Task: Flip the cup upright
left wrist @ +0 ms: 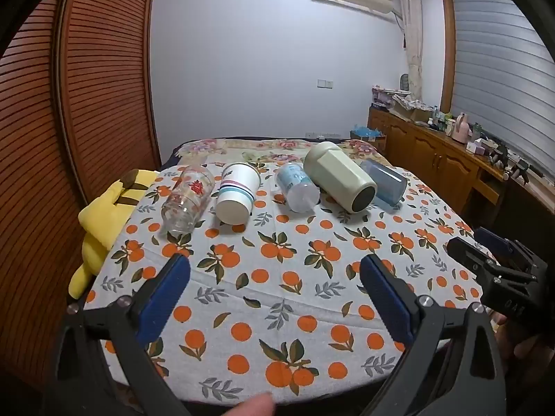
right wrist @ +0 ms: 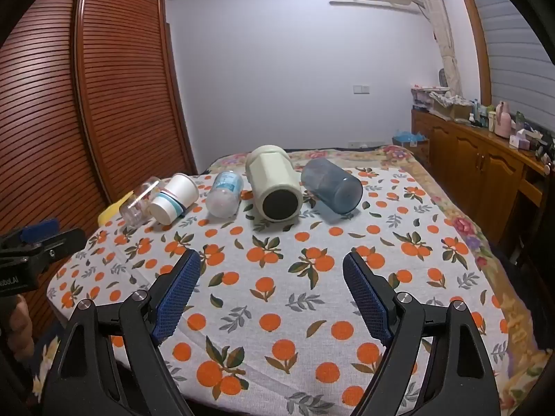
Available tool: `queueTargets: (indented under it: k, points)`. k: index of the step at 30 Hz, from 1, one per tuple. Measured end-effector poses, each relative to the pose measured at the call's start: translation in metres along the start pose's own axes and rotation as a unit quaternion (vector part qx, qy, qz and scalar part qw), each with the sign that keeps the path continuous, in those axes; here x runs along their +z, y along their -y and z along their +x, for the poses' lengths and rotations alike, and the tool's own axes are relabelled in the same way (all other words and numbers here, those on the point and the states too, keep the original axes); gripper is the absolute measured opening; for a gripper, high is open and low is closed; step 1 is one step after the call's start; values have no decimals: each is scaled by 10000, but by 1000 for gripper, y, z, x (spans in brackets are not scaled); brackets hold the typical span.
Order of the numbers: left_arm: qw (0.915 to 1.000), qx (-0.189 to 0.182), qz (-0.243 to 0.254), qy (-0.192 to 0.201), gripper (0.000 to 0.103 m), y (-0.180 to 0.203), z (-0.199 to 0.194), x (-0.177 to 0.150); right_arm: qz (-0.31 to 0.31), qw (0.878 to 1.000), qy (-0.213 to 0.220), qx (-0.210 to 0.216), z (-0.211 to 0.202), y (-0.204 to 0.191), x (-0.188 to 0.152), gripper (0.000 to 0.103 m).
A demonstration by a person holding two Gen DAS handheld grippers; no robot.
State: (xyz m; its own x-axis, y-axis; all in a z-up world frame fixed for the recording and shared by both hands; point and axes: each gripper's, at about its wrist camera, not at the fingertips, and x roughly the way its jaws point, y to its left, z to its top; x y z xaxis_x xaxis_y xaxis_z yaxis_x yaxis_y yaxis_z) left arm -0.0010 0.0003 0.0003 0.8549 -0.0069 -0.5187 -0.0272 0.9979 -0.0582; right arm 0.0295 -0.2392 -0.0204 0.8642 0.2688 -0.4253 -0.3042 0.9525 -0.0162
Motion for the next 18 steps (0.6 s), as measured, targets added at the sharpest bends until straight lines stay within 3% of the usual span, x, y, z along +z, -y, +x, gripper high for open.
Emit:
queueTargets:
  k: [18]
  points:
    - [10000, -24, 62, -71, 99, 4, 0, -4, -15, 10000, 6, -7, 0, 0, 0, 86]
